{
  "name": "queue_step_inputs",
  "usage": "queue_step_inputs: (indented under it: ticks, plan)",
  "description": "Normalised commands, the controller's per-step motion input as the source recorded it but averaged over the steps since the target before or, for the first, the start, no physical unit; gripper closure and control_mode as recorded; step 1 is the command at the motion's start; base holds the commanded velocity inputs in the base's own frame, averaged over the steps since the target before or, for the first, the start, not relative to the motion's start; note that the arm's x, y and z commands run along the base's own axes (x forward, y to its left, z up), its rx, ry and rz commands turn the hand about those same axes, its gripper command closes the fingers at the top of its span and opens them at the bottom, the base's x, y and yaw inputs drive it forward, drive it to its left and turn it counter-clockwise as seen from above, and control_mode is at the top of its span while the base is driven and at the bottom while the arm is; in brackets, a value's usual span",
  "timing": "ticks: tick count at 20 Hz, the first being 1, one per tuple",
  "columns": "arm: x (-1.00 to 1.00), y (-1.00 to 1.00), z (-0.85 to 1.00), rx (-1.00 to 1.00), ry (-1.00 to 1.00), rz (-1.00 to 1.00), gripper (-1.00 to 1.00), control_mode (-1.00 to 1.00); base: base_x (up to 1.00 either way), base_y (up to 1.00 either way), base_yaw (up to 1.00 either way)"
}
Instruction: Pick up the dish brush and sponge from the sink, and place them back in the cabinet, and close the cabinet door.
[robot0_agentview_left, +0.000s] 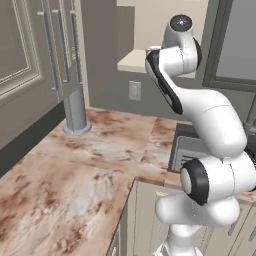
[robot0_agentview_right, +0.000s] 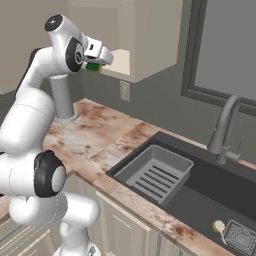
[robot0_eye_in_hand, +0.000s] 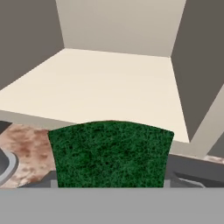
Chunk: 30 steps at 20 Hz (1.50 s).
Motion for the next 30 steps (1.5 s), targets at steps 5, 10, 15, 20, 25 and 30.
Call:
queue_step_inputs:
  ticks: [5, 10, 15, 20, 25, 30]
  plan:
    - [0.31, -0.05, 0.0, -0.02, -0.04, 0.0, 1.0, -1.0, 0.0, 0.0, 0.0]
    - [0.32, -0.06, 0.0, -0.02, -0.03, 0.0, 1.0, -1.0, 0.0, 0.0, 0.0]
    - [0.3, -0.08, 0.0, -0.01, -0.03, 0.0, 1.0, -1.0, 0.0, 0.0, 0.0]
    - [0.25, -0.05, 0.0, 0.0, 0.0, 0.0, 1.0, -1.0, 0.0, 0.0, 0.0]
    - [0.28, -0.06, 0.0, 0.0, 0.0, 0.0, 1.0, -1.0, 0.0, 0.0, 0.0]
    - [0.28, -0.05, 0.0, 0.0, 0.0, 0.0, 1.0, -1.0, 0.0, 0.0, 0.0]
